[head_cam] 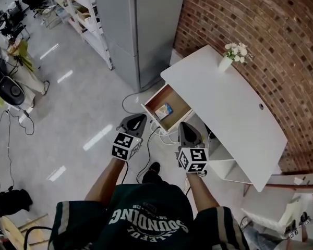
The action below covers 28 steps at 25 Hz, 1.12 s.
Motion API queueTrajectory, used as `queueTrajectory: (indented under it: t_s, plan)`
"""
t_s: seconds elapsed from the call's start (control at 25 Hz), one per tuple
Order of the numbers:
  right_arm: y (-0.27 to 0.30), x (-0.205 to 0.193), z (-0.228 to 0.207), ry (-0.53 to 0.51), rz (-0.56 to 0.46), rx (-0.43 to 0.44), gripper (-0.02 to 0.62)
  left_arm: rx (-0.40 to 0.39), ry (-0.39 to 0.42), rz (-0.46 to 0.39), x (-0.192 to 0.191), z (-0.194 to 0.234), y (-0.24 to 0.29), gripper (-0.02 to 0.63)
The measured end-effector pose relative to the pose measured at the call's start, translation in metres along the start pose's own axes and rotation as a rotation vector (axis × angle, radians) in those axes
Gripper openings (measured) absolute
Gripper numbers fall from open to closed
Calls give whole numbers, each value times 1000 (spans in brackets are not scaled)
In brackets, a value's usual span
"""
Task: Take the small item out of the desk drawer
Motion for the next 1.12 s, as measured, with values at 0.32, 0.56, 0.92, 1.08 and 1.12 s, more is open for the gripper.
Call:
queueTrajectory:
  t_s: [0.32,0.56,0.92,1.08,1.12]
  plan:
    - [31,21,-19,7,-1,23,25,12,15,11,28,20,29,15]
    - [39,21,-32,14,4,21,25,2,26,26,31,20,42,15]
    - [43,23,-40,17,2,25,25,7,32,30,36,22,50,15]
    - [46,21,-40,16,6,22,25,7,34,26,36,24,52,15]
    - [46,22,-39,16,4,20,25,5,34,25,36,25,54,15]
Point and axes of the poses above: the fingertips, and each gripper's own axes: y forward along the fingers, z to its left, x out of its top, the point moved 7 cm from there along -y, backward along the fingers, and after that the axes turned 15 degrees about z, right-handed, at the moved point
